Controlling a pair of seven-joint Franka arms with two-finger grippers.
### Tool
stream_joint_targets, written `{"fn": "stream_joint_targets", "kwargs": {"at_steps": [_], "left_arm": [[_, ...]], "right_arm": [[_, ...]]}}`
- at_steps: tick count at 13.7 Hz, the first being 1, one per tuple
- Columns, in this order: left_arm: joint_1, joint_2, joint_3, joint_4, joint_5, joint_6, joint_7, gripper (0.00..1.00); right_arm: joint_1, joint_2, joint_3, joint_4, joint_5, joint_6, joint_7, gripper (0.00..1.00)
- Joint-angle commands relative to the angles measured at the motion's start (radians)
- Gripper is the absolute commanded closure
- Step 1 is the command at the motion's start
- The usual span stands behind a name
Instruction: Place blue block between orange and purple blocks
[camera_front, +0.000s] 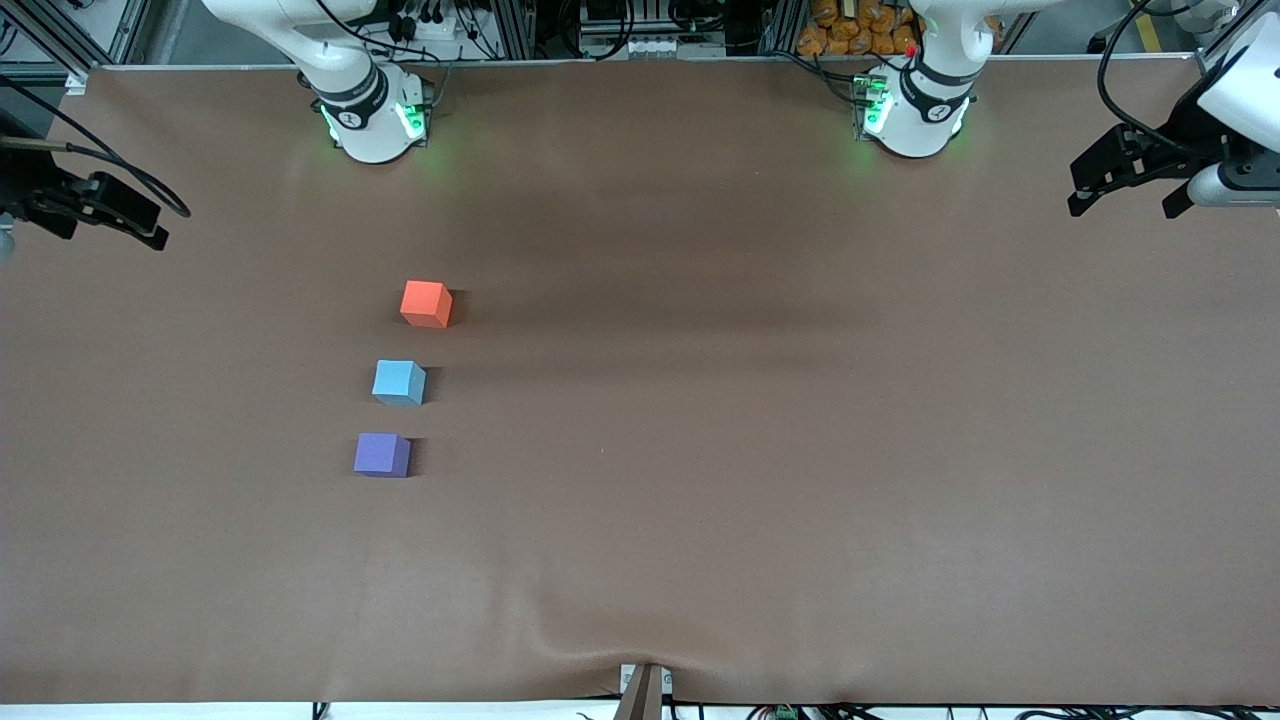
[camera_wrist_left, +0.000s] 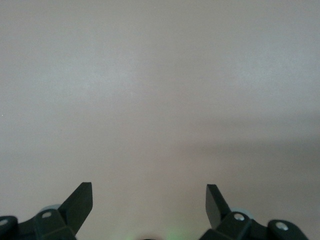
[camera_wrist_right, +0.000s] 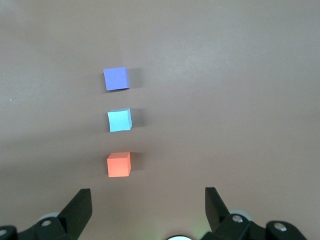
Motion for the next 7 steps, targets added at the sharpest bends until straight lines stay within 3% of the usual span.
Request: {"fn": "stream_joint_targets", "kwargs": {"at_steps": [1, 7], "left_arm": [[0.008, -0.014, -0.005, 0.002, -0.022, -0.019, -0.009, 0.0], [0.008, -0.038, -0.003, 0.002, -0.022, -0.053, -0.055, 0.0]], "right_arm": [[-0.017, -0.023, 0.014, -0.03, -0.009, 0.021, -0.019, 0.0], [-0.084, -0.022, 0.022, -0.03, 0.072, 0.033, -0.069, 0.0]]}}
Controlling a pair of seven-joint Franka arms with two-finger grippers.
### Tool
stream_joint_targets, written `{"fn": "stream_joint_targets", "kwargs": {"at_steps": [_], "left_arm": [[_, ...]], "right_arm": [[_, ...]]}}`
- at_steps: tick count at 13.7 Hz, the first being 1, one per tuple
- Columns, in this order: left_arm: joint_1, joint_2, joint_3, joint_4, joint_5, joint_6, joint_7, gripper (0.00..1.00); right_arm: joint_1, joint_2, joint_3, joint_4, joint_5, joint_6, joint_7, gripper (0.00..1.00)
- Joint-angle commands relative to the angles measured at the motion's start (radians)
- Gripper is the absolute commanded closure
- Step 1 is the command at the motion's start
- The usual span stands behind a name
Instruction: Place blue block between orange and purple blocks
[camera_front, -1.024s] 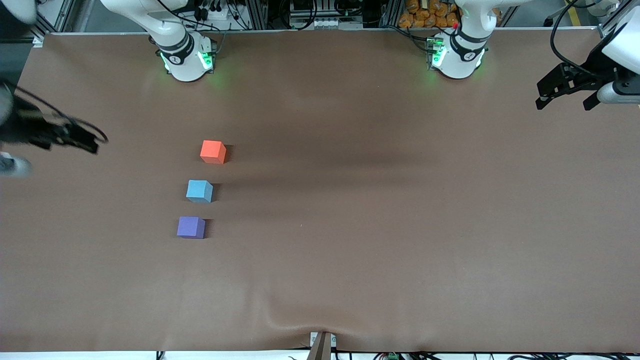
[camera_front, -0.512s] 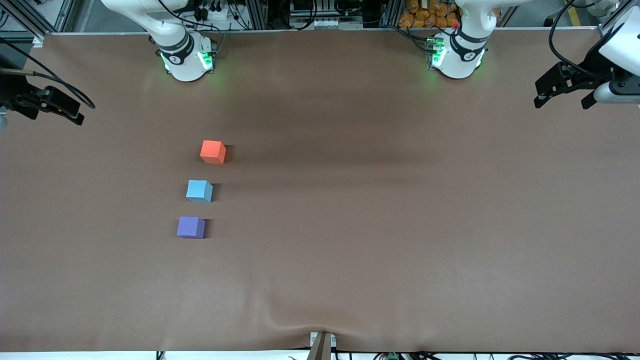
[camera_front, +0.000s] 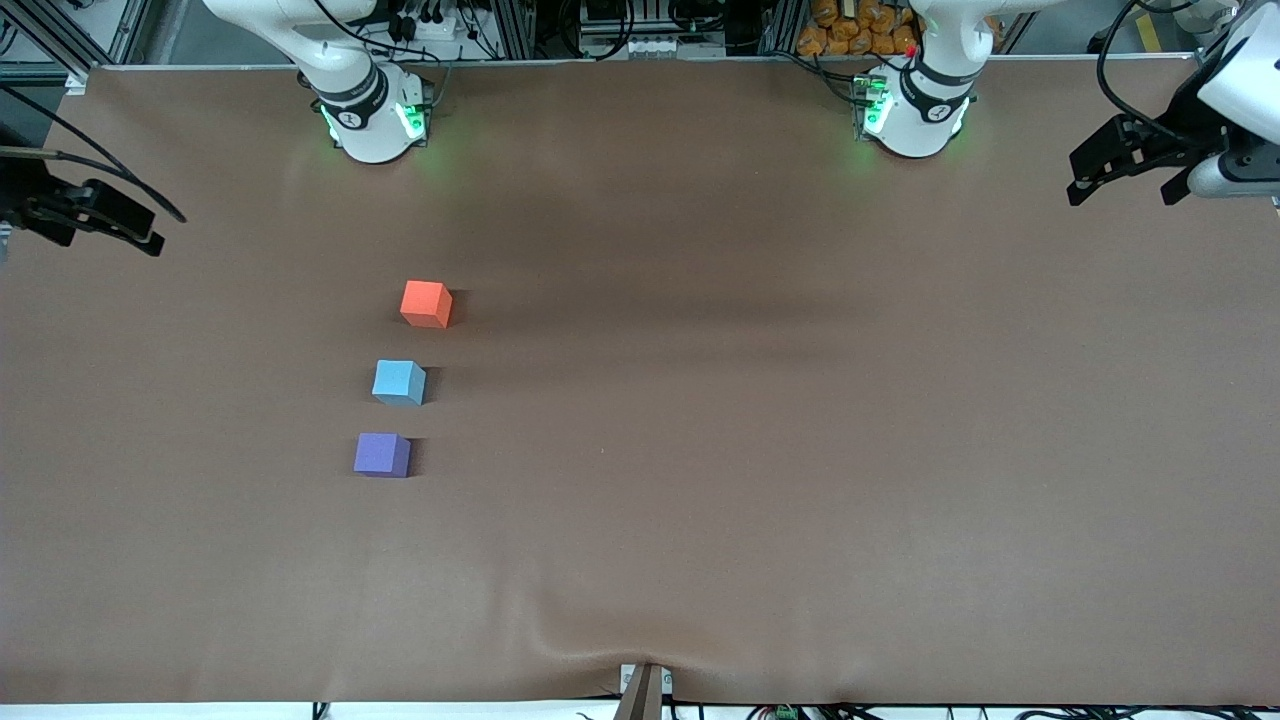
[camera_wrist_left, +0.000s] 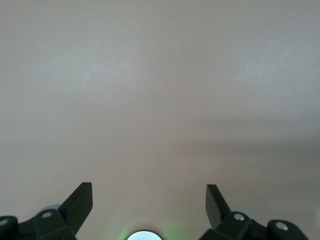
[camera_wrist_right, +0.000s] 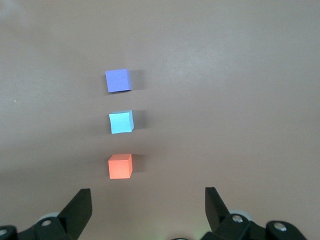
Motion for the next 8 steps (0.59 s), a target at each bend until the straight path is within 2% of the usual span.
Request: {"fn": "stream_joint_targets", "kwargs": {"at_steps": [1, 4, 8], "left_arm": [[0.008, -0.017, -0.003, 0.006, -0.02, -0.016, -0.002, 0.0], [0.009, 0.014, 0.002, 0.052, -0.018, -0.015, -0.004, 0.0], [0.008, 0.012, 0.001, 0.055, -0.005, -0.041, -0.008, 0.0]], "right_arm": [[-0.038, -0.023, 0.021, -0.023, 0.031, 0.013, -0.026, 0.0], [-0.05, -0.023, 0.064, -0.023, 0.009, 0.013, -0.026, 0.0], [-0.048, -0.023, 0.064, -0.023, 0.008, 0.013, -0.026, 0.0]]}}
